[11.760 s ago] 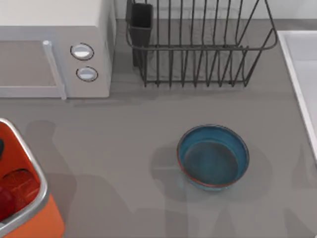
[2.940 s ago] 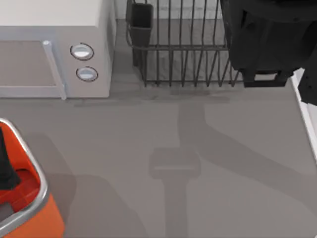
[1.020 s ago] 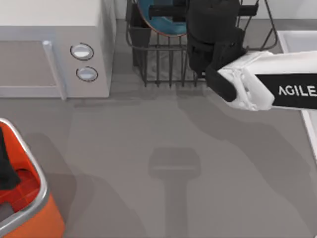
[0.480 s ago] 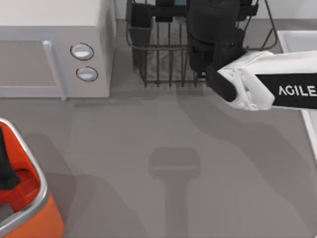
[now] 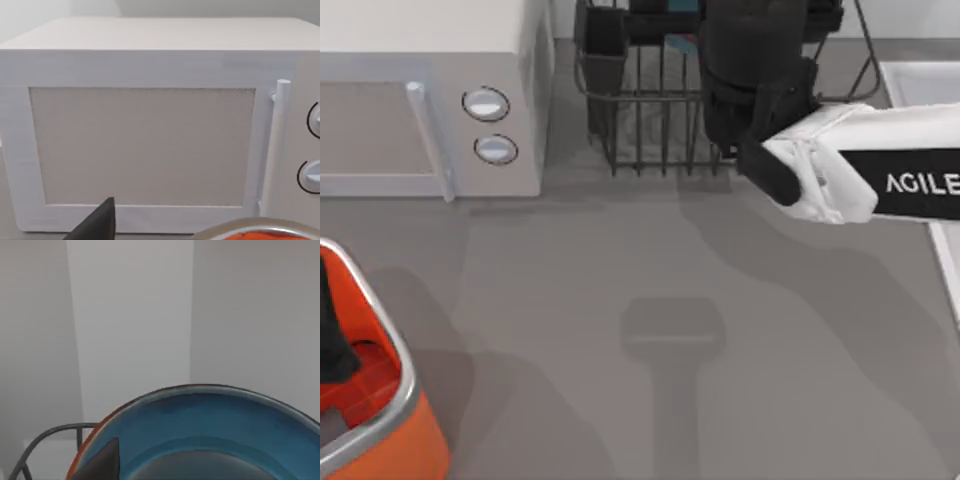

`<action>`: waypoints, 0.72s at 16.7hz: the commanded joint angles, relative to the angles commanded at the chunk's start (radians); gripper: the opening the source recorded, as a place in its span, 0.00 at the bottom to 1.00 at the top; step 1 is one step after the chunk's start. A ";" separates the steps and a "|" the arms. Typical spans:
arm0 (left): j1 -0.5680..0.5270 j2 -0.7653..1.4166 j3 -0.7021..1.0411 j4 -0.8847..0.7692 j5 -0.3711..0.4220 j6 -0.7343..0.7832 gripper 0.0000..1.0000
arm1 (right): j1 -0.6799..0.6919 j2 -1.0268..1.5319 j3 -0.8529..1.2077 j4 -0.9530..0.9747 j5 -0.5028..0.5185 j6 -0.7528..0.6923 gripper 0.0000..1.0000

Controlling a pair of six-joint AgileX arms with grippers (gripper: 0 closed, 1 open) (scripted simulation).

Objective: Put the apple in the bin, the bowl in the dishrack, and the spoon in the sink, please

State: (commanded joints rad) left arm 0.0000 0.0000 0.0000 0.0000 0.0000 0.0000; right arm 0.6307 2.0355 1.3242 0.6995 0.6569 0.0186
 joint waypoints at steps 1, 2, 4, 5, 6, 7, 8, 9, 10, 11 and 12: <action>0.000 0.000 0.000 0.000 0.000 0.000 1.00 | -0.008 -0.018 -0.019 -0.003 -0.017 0.002 1.00; 0.000 0.000 0.000 0.000 0.000 0.000 1.00 | -0.019 -0.046 -0.047 -0.008 -0.041 0.004 1.00; 0.000 0.000 0.000 0.000 0.000 0.000 1.00 | -0.053 -0.131 -0.131 -0.025 -0.105 0.009 1.00; 0.000 0.000 0.000 0.000 0.000 0.000 1.00 | -0.074 -0.188 -0.185 -0.039 -0.143 0.011 1.00; 0.000 0.000 0.000 0.000 0.000 0.000 1.00 | -0.099 -0.255 -0.245 -0.056 -0.183 0.013 1.00; 0.000 0.000 0.000 0.000 0.000 0.000 1.00 | -0.126 -0.332 -0.311 -0.077 -0.225 0.014 1.00; 0.000 0.000 0.000 0.000 0.000 0.000 1.00 | -0.155 -0.418 -0.384 -0.104 -0.269 0.015 1.00; 0.000 0.000 0.000 0.000 0.000 0.000 1.00 | -0.186 -0.514 -0.462 -0.134 -0.313 0.015 1.00; 0.000 0.000 0.000 0.000 0.000 0.000 1.00 | -0.219 -0.620 -0.544 -0.168 -0.356 0.013 1.00; 0.000 0.000 0.000 0.000 0.000 0.000 1.00 | -0.252 -0.733 -0.629 -0.206 -0.397 0.012 1.00; 0.000 0.000 0.000 0.000 0.000 0.000 1.00 | -0.285 -0.853 -0.713 -0.246 -0.437 0.009 1.00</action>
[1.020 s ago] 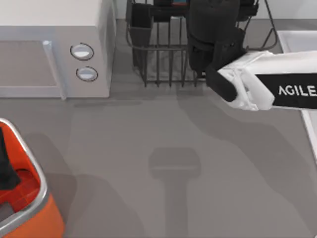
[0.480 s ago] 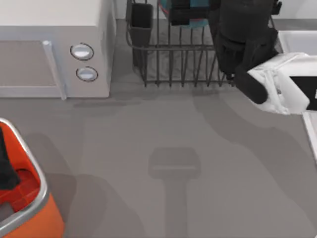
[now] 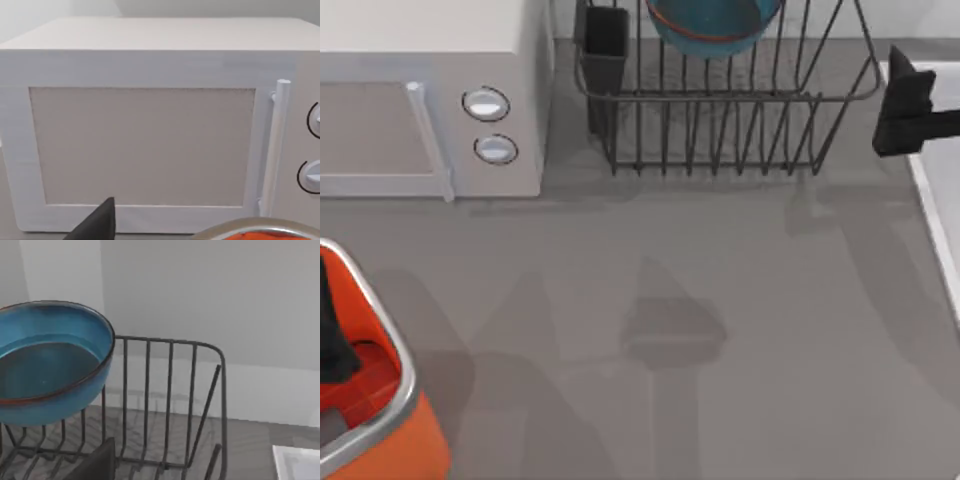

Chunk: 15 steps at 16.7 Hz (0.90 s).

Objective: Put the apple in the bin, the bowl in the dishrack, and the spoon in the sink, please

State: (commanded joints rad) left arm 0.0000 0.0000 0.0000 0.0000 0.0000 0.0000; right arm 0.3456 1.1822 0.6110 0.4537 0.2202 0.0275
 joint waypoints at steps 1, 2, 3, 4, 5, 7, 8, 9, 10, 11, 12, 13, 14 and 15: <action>0.000 0.000 0.000 0.000 0.000 0.000 1.00 | -0.034 -0.124 -0.082 -0.042 -0.037 -0.003 1.00; 0.000 0.000 0.000 0.000 0.000 0.000 1.00 | -0.067 -0.248 -0.159 -0.085 -0.071 -0.007 1.00; 0.000 0.000 0.000 0.000 0.000 0.000 1.00 | -0.100 -0.370 -0.231 -0.129 -0.101 -0.010 1.00; 0.000 0.000 0.000 0.000 0.000 0.000 1.00 | -0.131 -0.488 -0.297 -0.172 -0.127 -0.014 1.00; 0.000 0.000 0.000 0.000 0.000 0.000 1.00 | -0.162 -0.600 -0.359 -0.214 -0.150 -0.018 1.00; 0.000 0.000 0.000 0.000 0.000 0.000 1.00 | -0.221 -0.797 -0.460 -0.292 -0.186 -0.023 1.00; 0.000 0.000 0.000 0.000 0.000 0.000 1.00 | -0.247 -0.881 -0.499 -0.326 -0.198 -0.025 1.00; 0.000 0.000 0.000 0.000 0.000 0.000 1.00 | -0.270 -0.955 -0.531 -0.357 -0.207 -0.027 1.00; 0.000 0.000 0.000 0.000 0.000 0.000 1.00 | -0.289 -1.018 -0.556 -0.383 -0.213 -0.028 1.00; 0.000 0.000 0.000 0.000 0.000 0.000 1.00 | -0.306 -1.072 -0.576 -0.405 -0.216 -0.028 1.00; 0.000 0.000 0.000 0.000 0.000 0.000 1.00 | -0.321 -1.115 -0.590 -0.424 -0.218 -0.028 1.00; 0.000 0.000 0.000 0.000 0.000 0.000 1.00 | -0.333 -1.148 -0.600 -0.438 -0.220 -0.028 1.00; 0.000 0.000 0.000 0.000 0.000 0.000 1.00 | -0.341 -1.170 -0.606 -0.448 -0.220 -0.028 1.00; 0.000 0.000 0.000 0.000 0.000 0.000 1.00 | -0.345 -1.181 -0.611 -0.453 -0.220 -0.028 1.00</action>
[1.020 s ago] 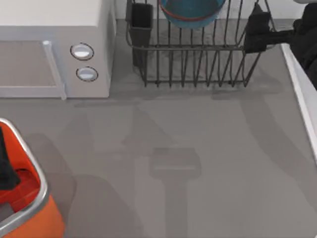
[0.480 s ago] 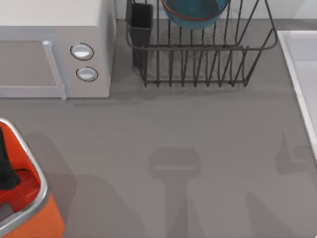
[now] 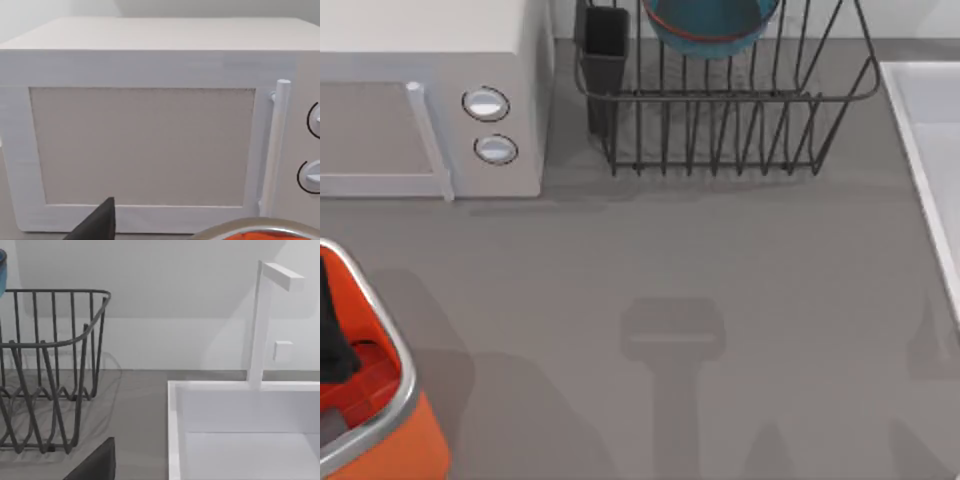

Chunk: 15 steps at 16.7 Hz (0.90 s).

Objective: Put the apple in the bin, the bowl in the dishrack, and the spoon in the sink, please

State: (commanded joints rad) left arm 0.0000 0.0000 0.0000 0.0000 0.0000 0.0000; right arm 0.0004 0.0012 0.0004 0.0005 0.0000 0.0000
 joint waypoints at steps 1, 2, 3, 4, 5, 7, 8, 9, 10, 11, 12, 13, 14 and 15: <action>0.000 0.000 0.000 0.000 0.000 0.000 1.00 | 0.000 -0.001 0.000 -0.001 0.000 0.000 1.00; 0.000 0.000 0.000 0.000 0.000 0.000 1.00 | 0.000 -0.001 0.000 -0.001 0.000 0.000 1.00; 0.000 0.000 0.000 0.000 0.000 0.000 1.00 | 0.000 -0.001 0.000 -0.001 0.000 0.000 1.00; 0.000 0.000 0.000 0.000 0.000 0.000 1.00 | 0.000 -0.001 0.000 -0.001 0.000 0.000 1.00; 0.000 0.000 0.000 0.000 0.000 0.000 1.00 | 0.003 0.002 0.003 0.001 0.001 0.000 1.00; 0.000 0.000 0.000 0.000 0.000 0.000 1.00 | 0.003 0.015 0.014 -0.011 0.000 0.009 1.00; 0.000 0.000 0.000 0.000 0.000 0.000 1.00 | 0.002 0.036 0.033 -0.031 0.000 0.025 1.00; 0.000 0.000 0.000 0.000 0.000 0.000 1.00 | 0.001 0.068 0.059 -0.061 -0.001 0.047 1.00; 0.000 0.000 0.000 0.000 0.000 0.000 1.00 | -0.001 0.111 0.092 -0.099 -0.001 0.074 1.00; 0.000 0.000 0.000 0.000 0.000 0.000 1.00 | -0.003 0.164 0.131 -0.145 -0.001 0.106 1.00; 0.000 0.000 0.000 0.000 0.000 0.000 1.00 | -0.005 0.229 0.175 -0.198 -0.001 0.142 1.00; 0.000 0.000 0.000 0.000 0.000 0.000 1.00 | -0.008 0.304 0.222 -0.255 0.000 0.182 1.00; 0.000 0.000 0.000 0.000 0.000 0.000 1.00 | -0.012 0.388 0.271 -0.317 0.000 0.223 1.00; 0.000 0.000 0.000 0.000 0.000 0.000 1.00 | -0.015 0.480 0.322 -0.382 0.001 0.265 1.00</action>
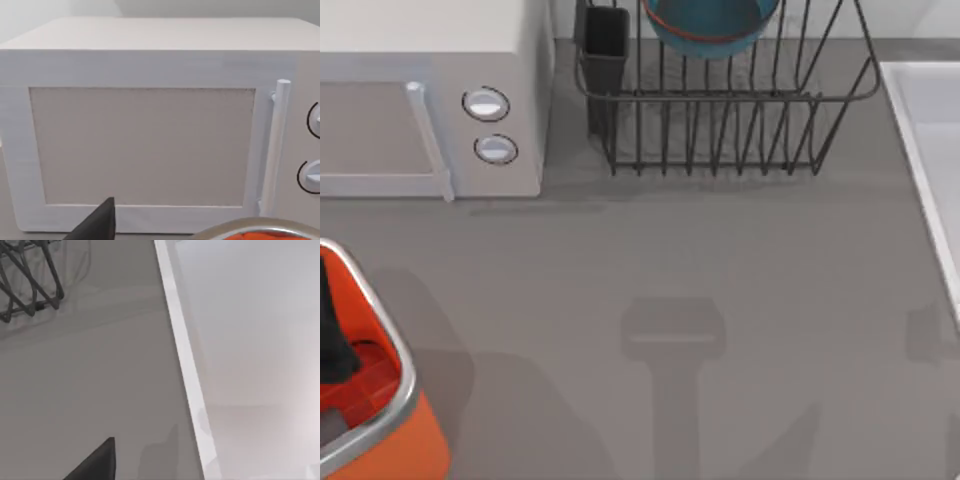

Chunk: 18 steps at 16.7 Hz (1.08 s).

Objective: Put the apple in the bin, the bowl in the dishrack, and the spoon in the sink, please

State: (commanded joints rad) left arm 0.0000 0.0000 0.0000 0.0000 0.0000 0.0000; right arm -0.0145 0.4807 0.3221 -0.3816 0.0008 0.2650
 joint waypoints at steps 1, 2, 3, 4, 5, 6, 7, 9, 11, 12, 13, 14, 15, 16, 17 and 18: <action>0.000 0.000 0.000 0.000 0.000 0.000 1.00 | -0.003 0.095 0.051 -0.067 0.001 0.043 1.00; 0.000 0.000 0.000 0.000 0.000 0.000 1.00 | -0.007 0.190 0.103 -0.134 0.002 0.087 1.00; 0.000 0.000 0.000 0.000 0.000 0.000 1.00 | -0.010 0.284 0.154 -0.200 0.003 0.130 1.00; 0.000 0.000 0.000 0.000 0.000 0.000 1.00 | -0.013 0.371 0.204 -0.265 0.005 0.172 1.00; 0.000 0.000 0.000 0.000 0.000 0.000 1.00 | -0.016 0.452 0.253 -0.327 0.006 0.214 1.00; 0.000 0.000 0.000 0.000 0.000 0.000 1.00 | -0.019 0.527 0.300 -0.386 0.006 0.253 1.00; 0.000 0.000 0.000 0.000 0.000 0.000 1.00 | -0.021 0.597 0.345 -0.442 0.007 0.291 1.00; 0.000 0.000 0.000 0.000 0.000 0.000 1.00 | -0.026 0.721 0.427 -0.538 0.007 0.358 1.00; 0.000 0.000 0.000 0.000 0.000 0.000 1.00 | -0.030 0.820 0.492 -0.612 0.005 0.410 1.00; 0.000 0.000 0.000 0.000 0.000 0.000 1.00 | -0.031 0.856 0.517 -0.638 0.005 0.430 1.00; 0.000 0.000 0.000 0.000 0.000 0.000 1.00 | -0.032 0.880 0.535 -0.659 0.004 0.445 1.00; 0.000 0.000 0.000 0.000 0.000 0.000 1.00 | -0.033 0.896 0.547 -0.672 0.003 0.454 1.00; 0.000 0.000 0.000 0.000 0.000 0.000 1.00 | -0.033 0.902 0.551 -0.676 0.003 0.457 1.00; 0.000 0.000 0.000 0.000 0.000 0.000 1.00 | -0.033 0.902 0.551 -0.676 0.003 0.457 1.00; 0.000 0.000 0.000 0.000 0.000 0.000 1.00 | -0.033 0.902 0.551 -0.676 0.003 0.457 1.00; 0.000 0.000 0.000 0.000 0.000 0.000 1.00 | -0.033 0.902 0.551 -0.676 0.003 0.457 1.00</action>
State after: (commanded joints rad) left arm 0.0000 0.0000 0.0000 0.0000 0.0000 0.0000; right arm -0.0474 1.3830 0.8736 -1.0575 0.0036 0.7222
